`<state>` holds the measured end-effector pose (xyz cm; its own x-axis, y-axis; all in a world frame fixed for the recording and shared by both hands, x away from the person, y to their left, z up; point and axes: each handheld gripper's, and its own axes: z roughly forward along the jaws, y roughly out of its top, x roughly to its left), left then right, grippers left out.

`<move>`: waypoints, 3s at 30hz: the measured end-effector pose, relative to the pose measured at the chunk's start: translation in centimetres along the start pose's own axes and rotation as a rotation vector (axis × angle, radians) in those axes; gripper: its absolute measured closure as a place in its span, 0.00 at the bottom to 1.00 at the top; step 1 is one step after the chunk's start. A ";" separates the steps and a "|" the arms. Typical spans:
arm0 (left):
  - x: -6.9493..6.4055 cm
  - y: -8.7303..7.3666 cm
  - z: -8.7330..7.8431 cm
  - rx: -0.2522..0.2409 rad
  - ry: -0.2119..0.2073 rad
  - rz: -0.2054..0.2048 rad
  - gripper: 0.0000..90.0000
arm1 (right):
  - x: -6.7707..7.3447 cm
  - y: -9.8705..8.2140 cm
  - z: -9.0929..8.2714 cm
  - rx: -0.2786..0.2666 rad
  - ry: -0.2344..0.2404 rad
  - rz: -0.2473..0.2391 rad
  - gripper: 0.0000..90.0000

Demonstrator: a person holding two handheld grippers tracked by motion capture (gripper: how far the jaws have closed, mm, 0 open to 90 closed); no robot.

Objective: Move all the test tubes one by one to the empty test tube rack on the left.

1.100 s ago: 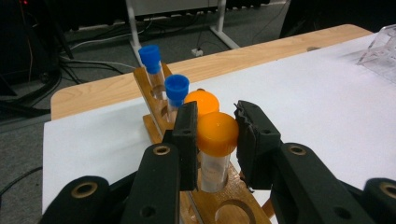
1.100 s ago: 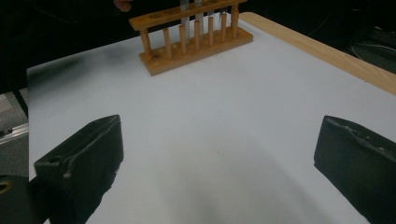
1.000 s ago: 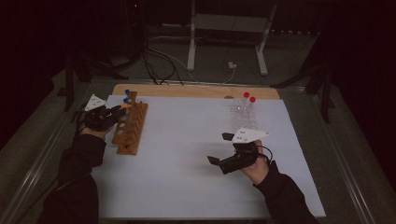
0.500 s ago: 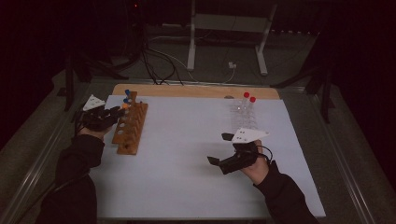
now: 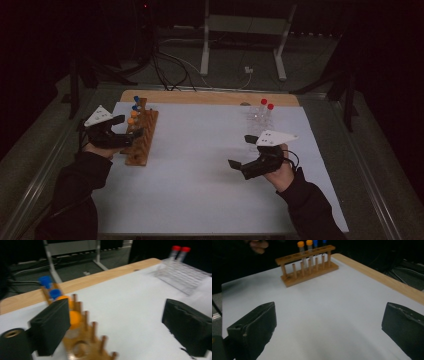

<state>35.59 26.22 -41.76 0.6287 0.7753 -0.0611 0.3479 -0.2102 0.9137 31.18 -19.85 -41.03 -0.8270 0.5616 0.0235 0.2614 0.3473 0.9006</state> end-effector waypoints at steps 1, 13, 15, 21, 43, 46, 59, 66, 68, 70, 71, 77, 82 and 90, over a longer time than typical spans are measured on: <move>-0.6 0.0 0.0 0.001 -0.015 0.010 0.06 | -0.3 0.1 -0.1 -0.002 -0.007 0.006 0.00; -6.5 -1.8 1.7 0.015 -0.221 0.060 0.03 | -4.8 0.5 -2.1 -0.038 -0.167 0.068 0.00; -7.0 -1.9 1.9 0.013 -0.244 0.061 0.03 | -5.9 0.3 -2.2 -0.037 -0.197 0.081 0.00; -7.9 -2.2 1.9 0.008 -0.270 0.073 0.03 | -9.1 -1.1 -2.2 -0.020 -0.268 0.136 0.05; -8.4 -2.7 2.1 0.019 -0.283 0.080 0.03 | -18.3 -4.0 2.3 0.122 -0.481 0.258 0.56; -8.3 -2.7 2.0 0.019 -0.280 0.080 0.03 | -18.6 -4.0 3.0 0.132 -0.486 0.252 0.60; -8.3 -2.7 2.1 0.023 -0.275 0.081 0.03 | -18.8 -3.1 3.1 0.123 -0.524 0.242 0.83; -8.4 -2.5 1.9 0.021 -0.280 0.082 0.03 | -18.0 -1.0 1.5 0.091 -0.534 0.205 0.83; -8.5 -2.5 1.9 0.020 -0.284 0.086 0.03 | -17.6 -0.3 0.9 0.081 -0.531 0.192 0.83; -8.5 -2.4 1.9 0.021 -0.286 0.086 0.03 | -17.2 0.2 0.3 0.072 -0.526 0.179 0.83; -8.5 -2.3 1.9 0.019 -0.288 0.088 0.03 | -16.9 0.5 0.0 0.065 -0.523 0.173 0.83; -8.7 -1.9 1.9 0.024 -0.302 0.093 0.03 | -15.2 1.9 -1.2 0.047 -0.490 0.135 0.83; -9.1 -1.7 2.2 0.033 -0.317 0.103 0.03 | -13.2 2.5 -1.5 0.043 -0.441 0.104 0.83; -9.8 -1.0 2.4 0.042 -0.341 0.122 0.03 | -9.7 2.8 -1.2 0.051 -0.328 0.040 0.83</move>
<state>30.72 17.40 -43.05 0.8606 0.5013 -0.0900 0.2803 -0.3187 0.9055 39.38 -25.19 -38.21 -0.6135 0.7845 -0.0903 0.3216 0.3527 0.8787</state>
